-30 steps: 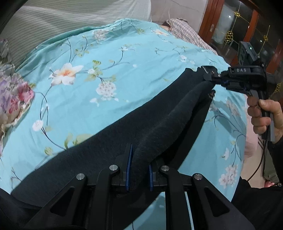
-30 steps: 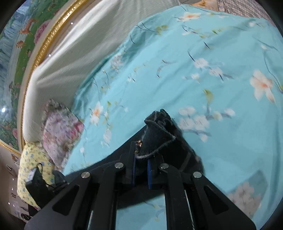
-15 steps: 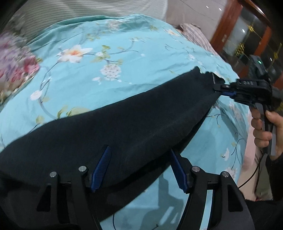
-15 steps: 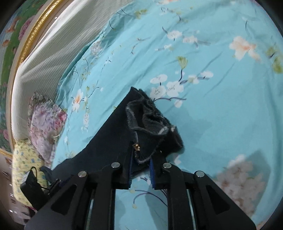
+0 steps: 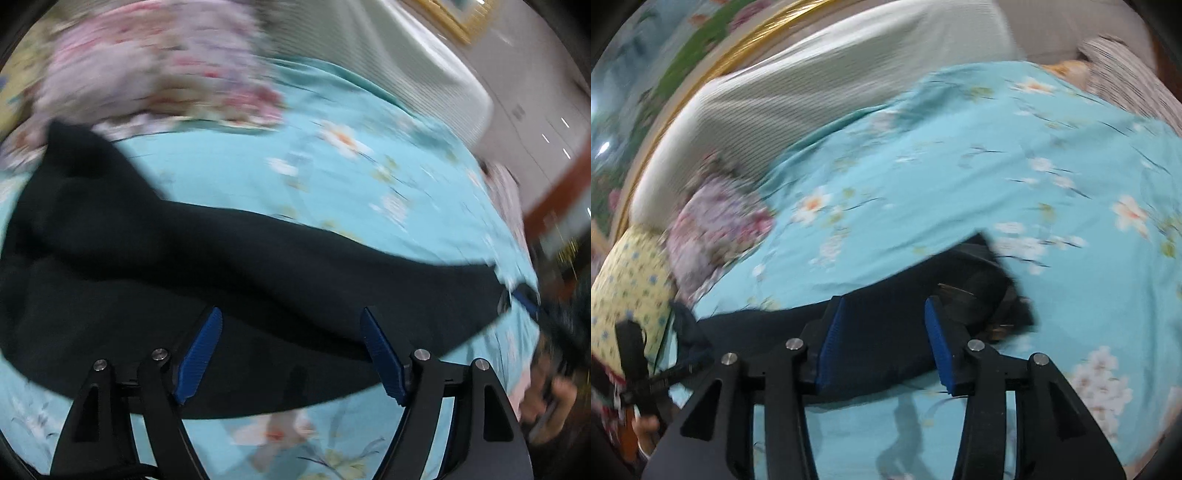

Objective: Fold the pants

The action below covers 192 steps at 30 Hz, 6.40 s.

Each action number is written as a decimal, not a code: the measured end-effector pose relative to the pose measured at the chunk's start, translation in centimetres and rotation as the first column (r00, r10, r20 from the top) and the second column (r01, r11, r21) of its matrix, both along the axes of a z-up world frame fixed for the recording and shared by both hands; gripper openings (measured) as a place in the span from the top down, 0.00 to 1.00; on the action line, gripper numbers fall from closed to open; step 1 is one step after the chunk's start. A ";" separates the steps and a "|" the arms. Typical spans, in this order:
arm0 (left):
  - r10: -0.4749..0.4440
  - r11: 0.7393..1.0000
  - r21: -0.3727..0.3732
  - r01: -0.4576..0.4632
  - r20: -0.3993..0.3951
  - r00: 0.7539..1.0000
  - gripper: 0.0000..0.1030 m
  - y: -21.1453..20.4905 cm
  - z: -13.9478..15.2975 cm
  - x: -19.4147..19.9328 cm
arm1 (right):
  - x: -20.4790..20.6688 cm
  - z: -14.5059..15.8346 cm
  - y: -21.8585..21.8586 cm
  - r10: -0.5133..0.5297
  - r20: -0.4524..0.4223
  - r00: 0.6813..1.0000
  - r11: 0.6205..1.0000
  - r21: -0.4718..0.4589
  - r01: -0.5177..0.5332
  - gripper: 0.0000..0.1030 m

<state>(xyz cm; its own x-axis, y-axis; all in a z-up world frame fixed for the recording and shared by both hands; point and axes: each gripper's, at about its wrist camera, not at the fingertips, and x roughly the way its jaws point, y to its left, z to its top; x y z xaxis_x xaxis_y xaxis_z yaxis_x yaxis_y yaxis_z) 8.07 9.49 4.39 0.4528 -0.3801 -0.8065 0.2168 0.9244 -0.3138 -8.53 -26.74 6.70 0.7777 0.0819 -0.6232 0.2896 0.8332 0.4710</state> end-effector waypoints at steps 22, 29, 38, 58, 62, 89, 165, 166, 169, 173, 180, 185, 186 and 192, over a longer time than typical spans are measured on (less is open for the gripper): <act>0.368 0.926 0.115 -0.359 -0.071 0.927 0.25 8.9 2.0 9.6 | 12.0 0.9 26.8 0.734 0.023 0.679 0.666 -0.224 -0.712 0.55; 0.361 0.929 0.130 -0.348 -0.099 0.927 0.25 8.5 0.4 10.4 | 16.5 -1.3 29.1 0.756 -0.050 0.652 0.626 -0.236 -0.744 0.55; 0.343 0.938 0.088 -0.335 -0.099 0.934 0.57 9.0 -0.9 10.6 | 19.3 -3.4 29.9 0.784 -0.086 0.615 0.589 -0.212 -0.780 0.94; 0.308 0.944 -0.106 -0.311 -0.045 0.950 0.93 10.9 0.6 6.8 | 18.4 -2.0 31.0 0.777 -0.123 0.617 0.555 -0.329 -0.764 0.83; 0.308 0.942 -0.119 -0.313 -0.058 0.950 0.93 11.1 0.1 6.9 | 19.0 -1.5 30.2 0.774 -0.094 0.626 0.569 -0.329 -0.753 0.61; 0.408 0.846 -0.366 -0.388 -0.026 0.913 0.93 18.5 0.0 -3.6 | 13.1 0.0 36.8 0.889 -0.159 0.429 0.362 -0.331 -0.871 0.94; 0.494 0.835 -0.290 -0.468 0.019 0.869 0.81 22.7 -1.6 -3.6 | 21.6 -5.4 27.6 0.750 -0.257 0.609 0.589 -0.158 -0.792 0.87; 0.494 0.833 -0.304 -0.462 0.032 0.869 0.81 22.9 -0.9 -4.4 | 21.3 -4.9 27.6 0.749 -0.243 0.616 0.594 -0.164 -0.787 0.87; 0.491 0.838 -0.316 -0.445 0.078 0.868 0.81 23.3 1.8 -7.1 | 19.9 -3.0 26.9 0.747 -0.165 0.644 0.624 -0.158 -0.765 0.87; 0.510 0.825 -0.350 -0.444 0.123 0.851 0.81 24.9 4.2 -10.5 | 18.2 -0.5 27.6 0.757 -0.066 0.650 0.634 -0.167 -0.755 0.87; 0.565 0.803 -0.276 -0.528 0.072 0.822 0.81 28.6 0.4 -10.9 | 19.7 -2.5 33.3 0.758 -0.110 0.643 0.601 -0.265 -0.754 0.87; 0.570 0.809 -0.162 -0.565 -0.017 0.821 0.71 29.7 -4.0 -9.3 | 21.8 -6.5 34.8 0.711 -0.177 0.681 0.648 -0.211 -0.732 0.83; 0.578 0.804 -0.163 -0.572 -0.015 0.816 0.65 30.0 -4.1 -9.5 | 21.8 -6.6 34.5 0.699 -0.177 0.692 0.664 -0.198 -0.721 0.79; 0.647 0.759 -0.144 -0.635 0.058 0.761 0.39 30.8 -1.2 -12.1 | 18.4 -3.1 30.8 0.642 -0.086 0.762 0.738 -0.202 -0.644 0.56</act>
